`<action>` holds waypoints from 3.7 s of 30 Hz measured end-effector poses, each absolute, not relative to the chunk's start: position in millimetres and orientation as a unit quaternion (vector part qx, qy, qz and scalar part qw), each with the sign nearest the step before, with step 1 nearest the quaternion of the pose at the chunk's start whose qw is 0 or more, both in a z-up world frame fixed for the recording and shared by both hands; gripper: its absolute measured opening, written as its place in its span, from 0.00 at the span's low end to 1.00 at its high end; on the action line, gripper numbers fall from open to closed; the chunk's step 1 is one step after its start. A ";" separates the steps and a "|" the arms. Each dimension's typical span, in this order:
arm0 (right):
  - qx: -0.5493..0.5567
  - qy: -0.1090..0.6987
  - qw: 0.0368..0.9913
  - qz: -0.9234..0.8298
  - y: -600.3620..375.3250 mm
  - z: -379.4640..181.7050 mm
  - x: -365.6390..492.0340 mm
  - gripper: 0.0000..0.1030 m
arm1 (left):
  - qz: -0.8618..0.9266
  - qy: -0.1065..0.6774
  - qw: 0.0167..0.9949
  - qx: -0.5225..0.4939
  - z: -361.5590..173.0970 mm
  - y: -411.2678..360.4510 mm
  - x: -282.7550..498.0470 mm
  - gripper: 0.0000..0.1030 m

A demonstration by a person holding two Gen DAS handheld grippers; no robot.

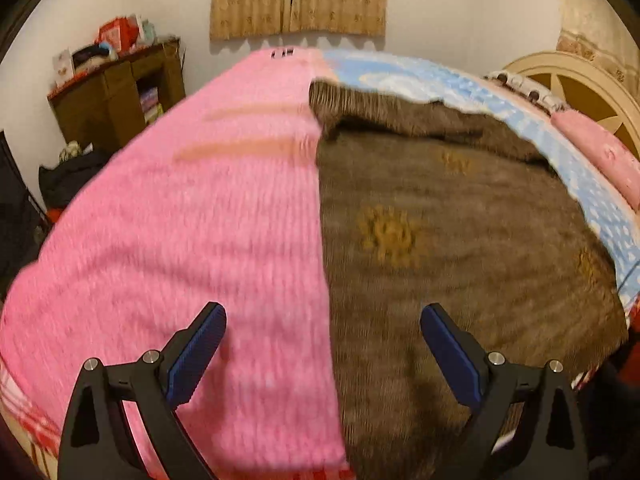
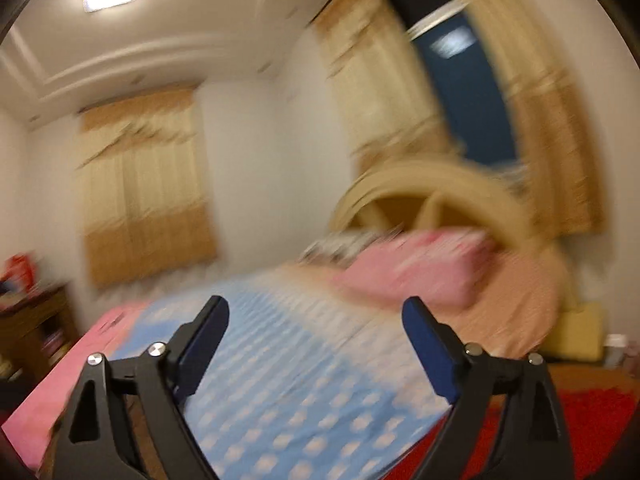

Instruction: Fold small clothes

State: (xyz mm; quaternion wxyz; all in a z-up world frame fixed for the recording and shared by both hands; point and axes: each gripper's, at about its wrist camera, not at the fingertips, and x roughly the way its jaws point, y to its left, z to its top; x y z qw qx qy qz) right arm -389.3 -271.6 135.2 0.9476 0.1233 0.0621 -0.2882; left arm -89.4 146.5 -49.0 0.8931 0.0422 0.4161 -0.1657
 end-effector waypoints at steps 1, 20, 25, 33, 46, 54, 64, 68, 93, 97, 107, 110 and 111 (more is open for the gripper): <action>0.124 0.097 0.954 -0.255 -267.2 121.7 -370.5 0.89 | -0.165 0.423 0.890 0.037 -53.5 147.3 -93.3 0.95; 0.161 0.466 0.870 0.004 -180.5 -94.6 -270.3 0.62 | -0.230 0.441 0.868 -0.009 -65.8 153.4 -137.8 0.95; 0.124 0.479 0.869 -0.007 -167.4 -97.4 -271.0 0.60 | -0.248 0.445 0.860 0.001 -66.8 150.4 -142.5 0.95; 0.156 0.481 0.862 0.028 -168.4 -100.5 -277.2 0.29 | -0.274 0.452 0.848 -0.022 -66.2 153.3 -147.2 0.95; 0.166 0.472 0.866 0.026 -166.5 -104.2 -277.1 0.33 | -0.295 0.479 0.823 -0.077 -75.7 149.2 -143.9 0.37; 0.187 0.467 0.863 0.038 -170.0 -99.8 -278.3 0.09 | -0.273 0.494 0.809 -0.165 -78.1 174.6 -132.2 0.10; 0.290 0.361 0.877 0.132 -191.2 -25.5 -264.7 0.08 | -0.295 0.449 0.835 -0.117 -5.0 147.6 -107.7 0.10; 0.333 0.332 0.872 0.136 -214.4 -12.2 -228.0 0.08 | -0.287 0.440 0.844 -0.110 14.6 133.9 -68.3 0.10; 0.096 0.296 0.947 0.073 -129.8 1.7 -98.5 0.76 | -0.176 0.406 0.890 -0.106 8.3 175.1 51.6 0.53; 0.034 0.337 0.918 0.207 -28.9 -17.1 -62.1 0.68 | -0.158 0.403 0.899 -0.074 2.2 174.4 42.7 0.53; -0.004 0.387 0.890 0.242 55.4 -56.4 8.0 0.19 | -0.129 0.350 0.927 0.037 6.0 175.5 18.5 0.53; 0.053 0.389 0.892 0.222 29.9 -51.5 17.6 0.12 | -0.170 0.344 0.922 0.043 5.1 167.0 27.1 0.53; 0.069 0.387 0.893 0.218 20.6 -49.0 20.0 0.11 | -0.191 0.343 0.918 0.048 5.1 160.7 30.5 0.53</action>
